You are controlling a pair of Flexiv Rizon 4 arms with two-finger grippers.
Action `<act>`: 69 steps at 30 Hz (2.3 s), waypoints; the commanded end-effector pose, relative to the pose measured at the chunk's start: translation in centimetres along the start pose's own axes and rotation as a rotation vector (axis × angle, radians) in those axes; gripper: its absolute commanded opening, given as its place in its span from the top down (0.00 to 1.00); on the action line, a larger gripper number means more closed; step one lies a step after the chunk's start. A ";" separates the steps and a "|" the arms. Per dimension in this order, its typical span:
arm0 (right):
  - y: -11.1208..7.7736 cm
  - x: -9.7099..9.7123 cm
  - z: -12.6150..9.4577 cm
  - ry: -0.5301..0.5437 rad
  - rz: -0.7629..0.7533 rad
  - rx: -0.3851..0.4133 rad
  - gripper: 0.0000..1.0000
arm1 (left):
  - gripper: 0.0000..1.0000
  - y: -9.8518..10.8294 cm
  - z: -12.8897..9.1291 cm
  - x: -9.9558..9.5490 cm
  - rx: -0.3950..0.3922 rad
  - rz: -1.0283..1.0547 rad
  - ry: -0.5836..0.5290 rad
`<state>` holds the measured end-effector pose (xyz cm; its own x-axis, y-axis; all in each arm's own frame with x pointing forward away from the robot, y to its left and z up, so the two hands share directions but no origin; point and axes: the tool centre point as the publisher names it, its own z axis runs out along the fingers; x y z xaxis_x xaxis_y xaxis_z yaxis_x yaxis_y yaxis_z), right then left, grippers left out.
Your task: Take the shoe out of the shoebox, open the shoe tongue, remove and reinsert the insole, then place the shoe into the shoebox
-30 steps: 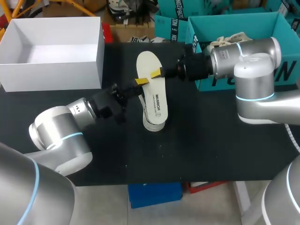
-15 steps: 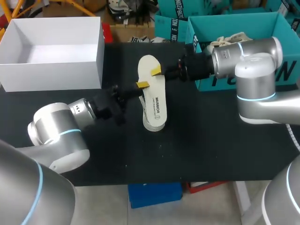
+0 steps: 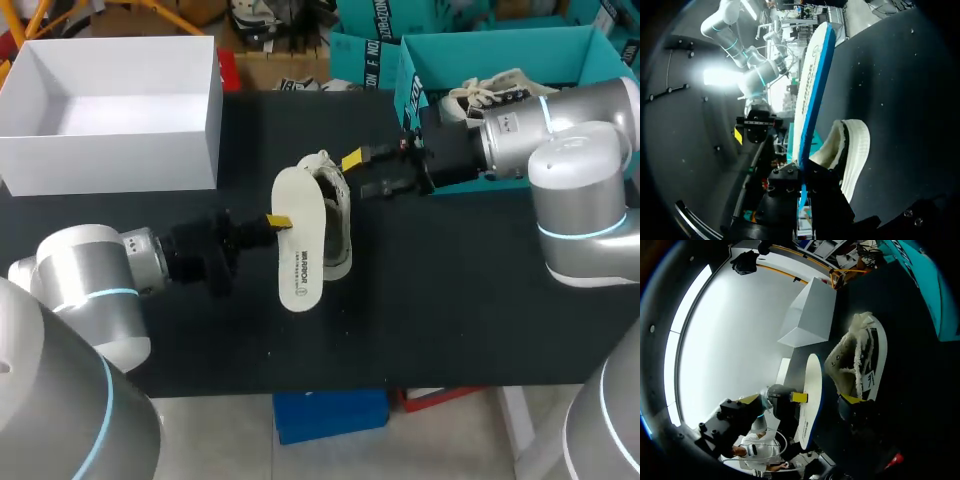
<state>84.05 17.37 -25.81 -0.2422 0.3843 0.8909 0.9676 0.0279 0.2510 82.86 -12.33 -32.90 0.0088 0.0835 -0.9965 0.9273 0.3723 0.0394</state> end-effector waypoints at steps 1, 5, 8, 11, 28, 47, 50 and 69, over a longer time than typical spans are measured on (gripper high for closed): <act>-2.2 1.7 -2.4 -0.166 0.014 -0.021 0.00 | 1.00 -1.7 -2.9 0.7 0.020 -0.029 0.097; -3.1 2.6 -3.4 -0.269 0.031 -0.014 0.00 | 1.00 -2.4 -3.9 2.0 0.025 -0.058 0.154; -3.8 3.2 -4.2 -0.344 0.043 -0.002 0.00 | 1.00 -2.6 -4.4 2.1 0.031 -0.049 0.191; -4.4 3.7 -4.9 -0.429 0.073 0.018 0.00 | 1.00 -2.8 -4.9 1.7 0.042 -0.022 0.232; -7.8 5.4 -8.8 -0.754 0.239 -0.043 0.00 | 1.00 -3.9 -6.6 1.8 0.108 -0.010 0.401; -8.6 5.7 -9.3 -0.749 0.242 -0.061 0.00 | 1.00 -4.7 -7.1 1.1 0.173 -0.002 0.354; -8.6 5.7 -9.3 -0.749 0.242 -0.061 0.00 | 1.00 -4.8 -7.0 1.0 0.189 -0.002 0.337; -8.6 5.7 -9.3 -0.749 0.242 -0.061 0.00 | 1.00 -5.0 -6.5 0.9 0.248 0.006 0.347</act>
<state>73.74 10.74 -19.43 0.1072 0.8927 0.4378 0.9765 -0.1772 0.1223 75.84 -8.08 -33.61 -0.0731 0.4024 -0.9126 0.9901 0.1390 -0.0180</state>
